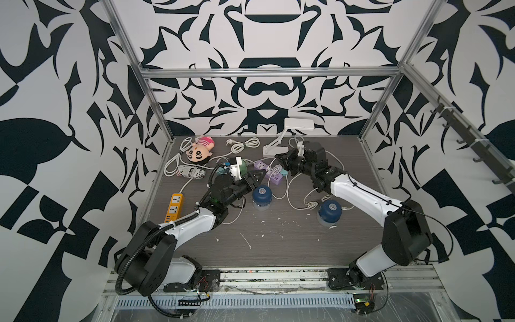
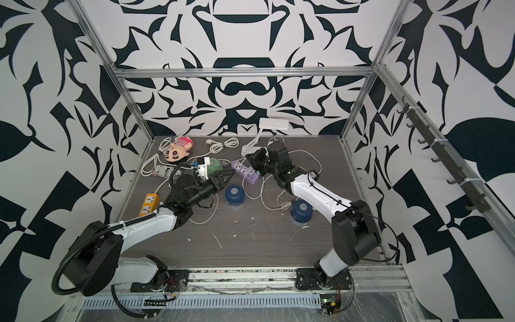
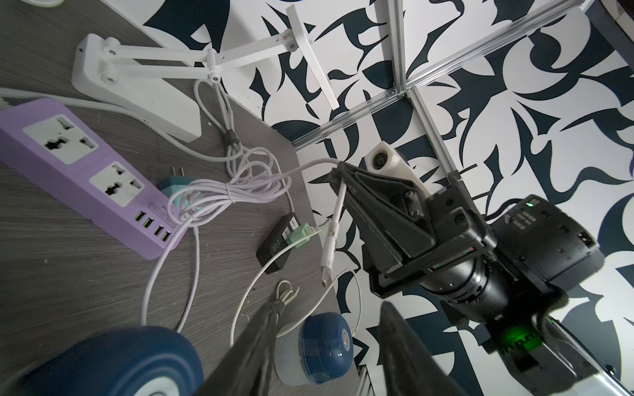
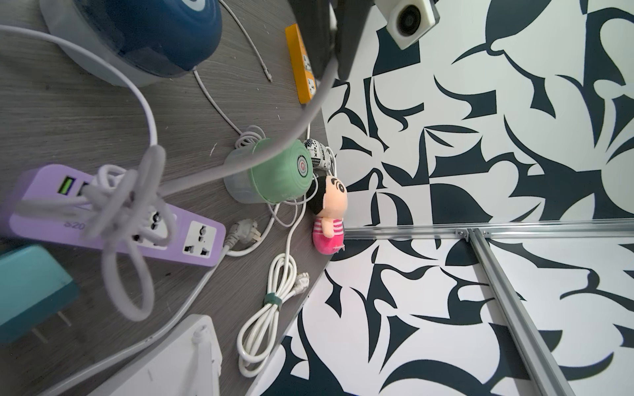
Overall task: Charge the cordless meat grinders
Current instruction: Pick up the charging cable from the center of the board.
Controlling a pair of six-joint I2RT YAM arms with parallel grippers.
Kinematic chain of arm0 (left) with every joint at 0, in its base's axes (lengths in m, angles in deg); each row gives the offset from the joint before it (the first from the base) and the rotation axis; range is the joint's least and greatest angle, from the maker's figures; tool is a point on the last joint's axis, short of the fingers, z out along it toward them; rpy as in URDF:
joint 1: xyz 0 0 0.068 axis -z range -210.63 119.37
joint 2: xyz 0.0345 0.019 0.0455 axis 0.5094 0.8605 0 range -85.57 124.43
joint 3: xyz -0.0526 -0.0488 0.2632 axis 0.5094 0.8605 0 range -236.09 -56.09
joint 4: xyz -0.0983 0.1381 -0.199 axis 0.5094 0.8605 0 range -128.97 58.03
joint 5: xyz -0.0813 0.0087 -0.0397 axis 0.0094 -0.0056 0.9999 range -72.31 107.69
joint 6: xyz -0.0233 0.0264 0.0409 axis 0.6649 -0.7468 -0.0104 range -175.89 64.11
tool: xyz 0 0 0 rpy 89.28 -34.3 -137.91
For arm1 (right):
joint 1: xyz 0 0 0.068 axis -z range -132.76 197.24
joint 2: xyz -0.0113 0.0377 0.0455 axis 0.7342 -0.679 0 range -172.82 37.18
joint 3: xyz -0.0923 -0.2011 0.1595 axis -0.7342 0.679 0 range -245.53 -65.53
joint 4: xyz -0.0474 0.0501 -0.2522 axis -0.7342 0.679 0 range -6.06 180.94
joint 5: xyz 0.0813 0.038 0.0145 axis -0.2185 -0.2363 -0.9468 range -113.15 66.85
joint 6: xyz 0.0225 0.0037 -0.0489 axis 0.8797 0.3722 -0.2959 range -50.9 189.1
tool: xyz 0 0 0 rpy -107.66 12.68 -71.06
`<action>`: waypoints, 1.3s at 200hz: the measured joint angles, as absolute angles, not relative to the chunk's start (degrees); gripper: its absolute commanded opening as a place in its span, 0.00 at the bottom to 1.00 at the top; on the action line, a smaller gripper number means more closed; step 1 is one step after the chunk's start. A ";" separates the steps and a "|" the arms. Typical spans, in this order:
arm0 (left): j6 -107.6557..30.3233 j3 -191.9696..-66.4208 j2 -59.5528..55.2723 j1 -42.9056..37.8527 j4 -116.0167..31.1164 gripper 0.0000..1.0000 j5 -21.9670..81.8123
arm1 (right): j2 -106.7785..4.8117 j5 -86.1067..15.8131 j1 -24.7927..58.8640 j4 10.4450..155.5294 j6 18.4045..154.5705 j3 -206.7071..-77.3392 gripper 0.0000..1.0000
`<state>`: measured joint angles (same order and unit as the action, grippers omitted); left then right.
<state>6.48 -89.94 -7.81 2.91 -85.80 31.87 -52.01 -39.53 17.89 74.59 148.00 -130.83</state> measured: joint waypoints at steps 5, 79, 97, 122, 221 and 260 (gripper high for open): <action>6.68 -89.94 -7.53 3.00 -86.21 0.51 31.87 | -52.01 -39.38 17.89 74.49 148.30 -130.50 0.00; 7.99 -92.21 -3.73 4.07 -89.27 0.45 31.93 | -51.98 -38.50 17.89 73.22 149.44 -129.17 0.00; 8.21 -92.56 -3.00 4.27 -89.47 0.43 31.91 | -51.98 -38.48 17.89 72.91 149.74 -128.82 0.00; 8.71 -93.28 -1.78 4.44 -90.08 0.37 31.98 | -51.98 -38.46 17.89 72.56 150.05 -128.67 0.00; 8.95 -94.00 -0.69 5.01 -91.15 0.38 32.04 | -49.95 -37.87 17.89 71.67 150.49 -127.60 0.00; 9.28 -94.02 -0.69 5.03 -90.10 0.47 31.12 | -49.84 -37.91 17.89 71.62 150.68 -127.42 0.00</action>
<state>9.28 -94.02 -0.69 5.03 -90.10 31.12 -49.84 -37.91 17.89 71.62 150.68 -127.42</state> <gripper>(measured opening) 0.476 0.066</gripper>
